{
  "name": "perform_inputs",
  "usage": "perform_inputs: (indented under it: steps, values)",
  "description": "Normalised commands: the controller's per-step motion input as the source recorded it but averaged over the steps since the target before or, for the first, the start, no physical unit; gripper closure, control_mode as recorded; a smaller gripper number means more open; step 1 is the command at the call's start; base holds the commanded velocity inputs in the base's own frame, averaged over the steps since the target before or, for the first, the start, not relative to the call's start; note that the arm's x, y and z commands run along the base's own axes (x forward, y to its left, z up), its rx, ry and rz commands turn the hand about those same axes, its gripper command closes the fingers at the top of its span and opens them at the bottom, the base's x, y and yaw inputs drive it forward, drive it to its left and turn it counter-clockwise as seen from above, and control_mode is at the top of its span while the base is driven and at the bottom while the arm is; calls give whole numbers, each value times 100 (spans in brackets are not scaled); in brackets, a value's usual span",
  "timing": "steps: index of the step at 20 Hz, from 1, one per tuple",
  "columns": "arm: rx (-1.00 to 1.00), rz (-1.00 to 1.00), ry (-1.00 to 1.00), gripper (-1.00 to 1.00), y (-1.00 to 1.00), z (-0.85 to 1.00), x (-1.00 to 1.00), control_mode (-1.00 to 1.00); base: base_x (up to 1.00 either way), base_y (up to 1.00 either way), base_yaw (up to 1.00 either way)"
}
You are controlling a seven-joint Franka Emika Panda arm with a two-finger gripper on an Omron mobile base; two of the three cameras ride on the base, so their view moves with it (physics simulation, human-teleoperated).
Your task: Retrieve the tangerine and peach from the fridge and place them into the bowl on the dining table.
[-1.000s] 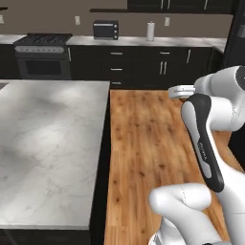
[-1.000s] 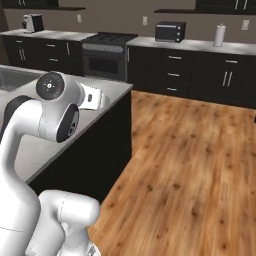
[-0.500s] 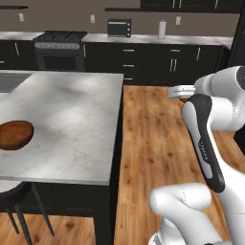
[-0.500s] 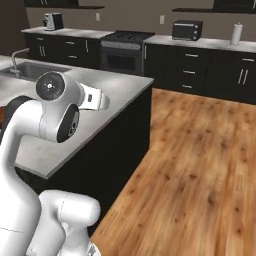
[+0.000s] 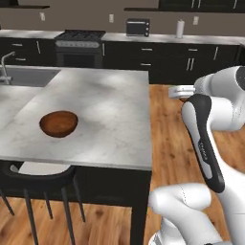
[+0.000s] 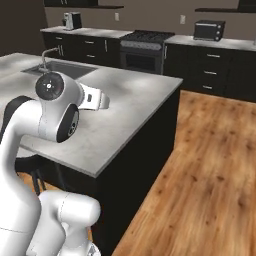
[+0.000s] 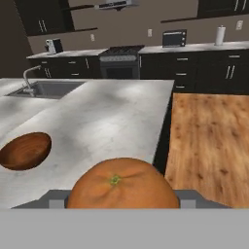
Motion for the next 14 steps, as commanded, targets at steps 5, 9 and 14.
perform_inputs:
  steps: [5,9,14]
  values:
    - [0,0,0,100,0,0,0,100,-2,78,11]
    - [0,0,0,100,0,0,0,100,16,58,14]
    - [0,0,0,100,0,0,0,100,35,49,14]
